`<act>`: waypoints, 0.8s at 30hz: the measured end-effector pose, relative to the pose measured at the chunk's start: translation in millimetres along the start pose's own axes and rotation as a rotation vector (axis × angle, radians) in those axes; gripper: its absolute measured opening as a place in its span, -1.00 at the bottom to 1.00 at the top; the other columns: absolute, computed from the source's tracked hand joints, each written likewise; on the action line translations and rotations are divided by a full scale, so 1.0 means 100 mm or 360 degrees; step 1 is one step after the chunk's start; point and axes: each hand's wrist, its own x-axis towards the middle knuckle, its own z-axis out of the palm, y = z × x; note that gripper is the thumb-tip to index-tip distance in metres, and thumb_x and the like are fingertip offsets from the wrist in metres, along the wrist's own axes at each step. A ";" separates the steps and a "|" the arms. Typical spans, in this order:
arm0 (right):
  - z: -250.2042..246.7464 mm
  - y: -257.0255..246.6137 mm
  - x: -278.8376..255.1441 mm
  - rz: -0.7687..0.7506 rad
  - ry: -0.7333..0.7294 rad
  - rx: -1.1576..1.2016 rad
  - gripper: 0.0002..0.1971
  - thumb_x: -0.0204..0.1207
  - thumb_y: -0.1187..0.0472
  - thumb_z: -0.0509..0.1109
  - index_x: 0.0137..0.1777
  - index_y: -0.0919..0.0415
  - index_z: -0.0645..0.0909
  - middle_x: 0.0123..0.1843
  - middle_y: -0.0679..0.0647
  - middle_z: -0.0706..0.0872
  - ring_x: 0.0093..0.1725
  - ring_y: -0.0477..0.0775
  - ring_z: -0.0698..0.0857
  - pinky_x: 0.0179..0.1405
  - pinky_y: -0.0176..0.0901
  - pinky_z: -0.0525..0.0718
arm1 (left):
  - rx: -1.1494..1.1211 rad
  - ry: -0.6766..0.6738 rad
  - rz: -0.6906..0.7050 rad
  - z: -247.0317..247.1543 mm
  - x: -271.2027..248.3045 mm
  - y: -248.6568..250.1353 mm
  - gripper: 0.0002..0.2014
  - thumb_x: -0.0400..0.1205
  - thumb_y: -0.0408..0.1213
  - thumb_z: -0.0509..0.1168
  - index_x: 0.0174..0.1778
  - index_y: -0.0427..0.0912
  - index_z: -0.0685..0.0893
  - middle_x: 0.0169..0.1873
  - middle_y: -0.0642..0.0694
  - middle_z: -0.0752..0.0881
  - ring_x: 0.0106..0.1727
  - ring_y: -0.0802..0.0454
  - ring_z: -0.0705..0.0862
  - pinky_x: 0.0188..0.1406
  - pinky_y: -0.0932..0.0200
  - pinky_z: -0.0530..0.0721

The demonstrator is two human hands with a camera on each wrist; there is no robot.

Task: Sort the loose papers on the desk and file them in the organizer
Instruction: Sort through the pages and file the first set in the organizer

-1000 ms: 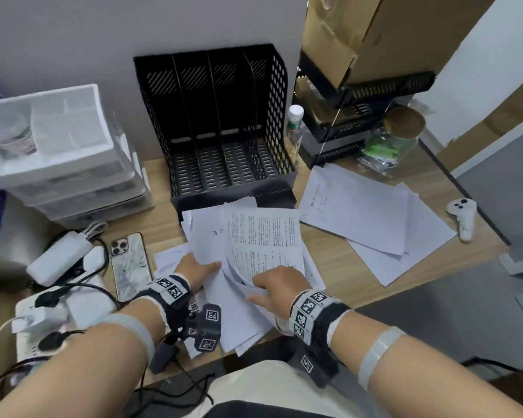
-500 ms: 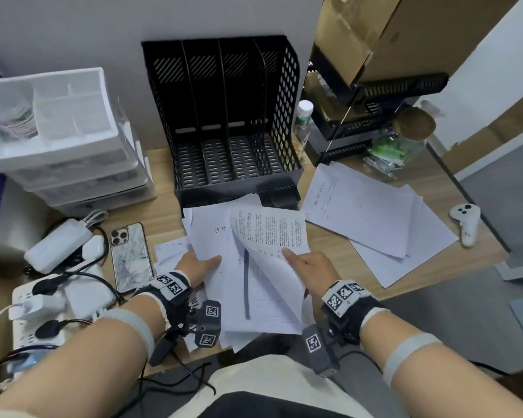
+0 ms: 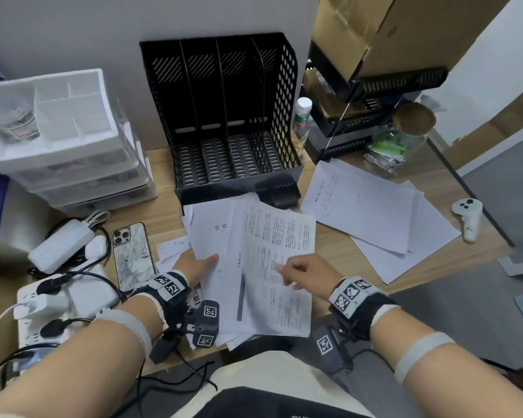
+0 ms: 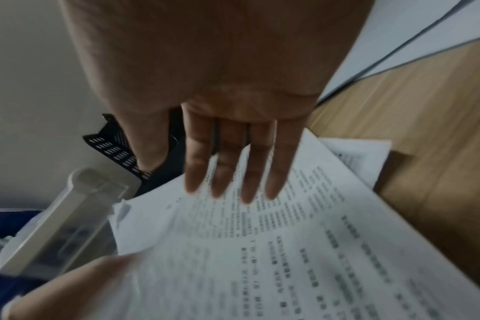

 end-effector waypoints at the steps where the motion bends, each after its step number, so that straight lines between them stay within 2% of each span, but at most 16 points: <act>1: 0.06 0.07 0.06 0.0046 0.0017 -0.0110 -0.69 0.51 -0.10 0.47 -0.23 0.15 0.69 -0.22 -0.05 0.72 -0.18 -0.10 0.70 -0.13 -0.25 0.67 | -0.0035 0.0002 -0.0010 -0.01 0.01 -0.01 -0.66 0.66 -0.11 0.42 0.28 -0.21 0.67 0.12 -0.26 0.83 0.12 -0.35 0.81 0.16 -0.30 0.81; 2: 0.09 0.17 0.12 0.0134 0.0120 -0.0219 -0.75 0.51 -0.06 0.48 -0.07 0.13 0.67 -0.05 -0.04 0.69 -0.07 -0.06 0.67 -0.07 -0.24 0.63 | -0.0081 0.0004 -0.0014 -0.02 0.03 -0.03 -0.60 0.62 -0.10 0.45 0.29 -0.25 0.67 0.14 -0.25 0.83 0.13 -0.35 0.81 0.23 -0.35 0.78; 3: 0.08 0.26 0.15 0.0286 0.0250 -0.0293 -0.71 0.50 -0.01 0.49 0.10 0.13 0.62 0.12 0.03 0.63 0.03 0.00 0.65 0.00 -0.20 0.61 | -0.0145 0.0023 -0.0024 -0.05 0.07 -0.08 -0.49 0.57 -0.07 0.48 0.36 -0.30 0.67 0.17 -0.25 0.83 0.15 -0.35 0.81 0.27 -0.37 0.76; 4: 0.07 0.36 0.18 0.0485 0.0349 -0.0319 -0.58 0.48 0.01 0.48 0.27 0.16 0.52 0.26 0.13 0.56 0.12 0.09 0.64 0.05 -0.12 0.62 | -0.0209 0.0036 -0.0021 -0.07 0.12 -0.14 -0.38 0.50 -0.03 0.51 0.42 -0.30 0.65 0.19 -0.26 0.83 0.17 -0.35 0.80 0.30 -0.38 0.74; 6: 0.07 0.47 0.17 0.0844 0.0399 -0.0331 -0.33 0.45 -0.04 0.48 0.46 0.24 0.33 0.40 0.25 0.44 0.25 0.25 0.64 0.05 -0.06 0.63 | -0.0268 0.0023 -0.0003 -0.12 0.20 -0.22 -0.23 0.35 0.09 0.55 0.44 -0.25 0.65 0.20 -0.24 0.84 0.18 -0.34 0.81 0.33 -0.38 0.72; 8: 0.10 0.58 0.18 0.0983 0.0407 -0.0242 -0.22 0.40 -0.11 0.49 0.49 0.28 0.27 0.40 0.26 0.45 0.25 0.30 0.65 -0.02 -0.05 0.63 | -0.0336 0.0006 0.0038 -0.13 0.14 -0.20 -0.29 0.38 0.06 0.56 0.41 -0.24 0.68 0.20 -0.23 0.84 0.19 -0.34 0.81 0.35 -0.39 0.71; 10: 0.12 0.75 0.25 0.0950 0.0368 -0.0026 -0.12 0.21 -0.19 0.52 0.45 0.27 0.35 0.28 0.20 0.63 0.10 0.25 0.75 0.00 0.03 0.75 | -0.0400 -0.0032 0.0046 -0.12 0.03 -0.15 -0.43 0.50 -0.06 0.53 0.39 -0.25 0.68 0.20 -0.25 0.84 0.21 -0.36 0.80 0.36 -0.41 0.69; 12: 0.14 0.91 0.28 0.0899 0.0392 0.0125 -0.06 0.05 -0.23 0.56 0.42 0.21 0.44 0.16 0.10 0.76 0.01 0.24 0.80 0.04 0.17 0.79 | -0.0423 -0.0049 0.0055 -0.11 -0.06 -0.10 -0.43 0.48 -0.08 0.52 0.39 -0.26 0.68 0.19 -0.26 0.84 0.21 -0.37 0.80 0.35 -0.42 0.69; 13: 0.15 0.88 0.26 0.0848 0.0417 0.0223 -0.13 0.12 -0.18 0.59 0.42 0.18 0.46 0.20 0.06 0.76 0.10 0.26 0.79 0.13 0.18 0.76 | -0.0436 -0.0063 0.0058 -0.11 -0.09 -0.07 -0.46 0.53 -0.12 0.52 0.40 -0.28 0.68 0.19 -0.26 0.84 0.21 -0.37 0.79 0.35 -0.42 0.69; 15: 0.14 0.72 0.13 0.0757 0.0443 0.0426 -0.45 0.41 0.06 0.58 0.36 0.16 0.53 0.27 0.01 0.72 0.26 0.23 0.71 0.24 0.11 0.68 | -0.0482 -0.0084 0.0084 -0.12 -0.12 -0.02 -0.60 0.68 -0.25 0.44 0.42 -0.31 0.65 0.23 -0.28 0.82 0.24 -0.37 0.78 0.39 -0.39 0.68; 17: 0.10 0.67 0.06 0.0710 0.0422 0.0570 -0.68 0.49 0.19 0.54 0.22 0.08 0.61 0.36 0.09 0.72 0.28 0.23 0.71 0.31 0.17 0.65 | -0.0508 -0.0095 0.0140 -0.16 -0.17 0.06 -0.68 0.73 -0.28 0.38 0.40 -0.27 0.66 0.25 -0.27 0.82 0.22 -0.33 0.79 0.38 -0.34 0.69; 19: 0.04 0.68 0.04 0.0726 0.0400 0.0652 -0.76 0.50 0.23 0.52 0.16 0.08 0.68 0.38 0.15 0.72 0.25 0.23 0.72 0.33 0.24 0.65 | -0.0571 -0.0060 0.0243 -0.23 -0.23 0.17 -0.72 0.74 -0.30 0.36 0.36 -0.26 0.67 0.20 -0.23 0.83 0.16 -0.24 0.81 0.36 -0.24 0.70; 20: 0.01 0.68 0.03 0.0755 0.0404 0.0667 -0.74 0.52 0.24 0.50 0.20 0.13 0.69 0.37 0.14 0.73 0.20 0.23 0.73 0.31 0.22 0.66 | -0.0637 -0.0038 0.0308 -0.29 -0.25 0.24 -0.75 0.75 -0.33 0.33 0.34 -0.25 0.67 0.14 -0.17 0.83 0.12 -0.17 0.80 0.32 -0.18 0.69; 22: -0.03 0.63 -0.02 0.0803 0.0388 0.0640 -0.72 0.57 0.25 0.44 0.27 0.20 0.68 0.33 0.14 0.74 0.07 0.19 0.74 0.17 0.11 0.73 | -0.0792 0.0039 0.0462 -0.42 -0.32 0.41 -0.82 0.76 -0.38 0.30 0.26 -0.22 0.68 0.07 -0.07 0.82 0.07 -0.06 0.80 0.26 -0.11 0.68; 24: -0.03 0.58 -0.03 0.0845 0.0454 0.0623 -0.80 0.63 0.29 0.36 0.22 0.24 0.66 0.19 0.14 0.77 -0.18 0.11 0.73 -0.27 -0.15 0.78 | -0.0956 0.0152 0.0610 -0.55 -0.35 0.59 -0.86 0.75 -0.41 0.29 0.16 -0.16 0.71 0.02 0.01 0.86 0.01 0.03 0.85 0.14 -0.02 0.77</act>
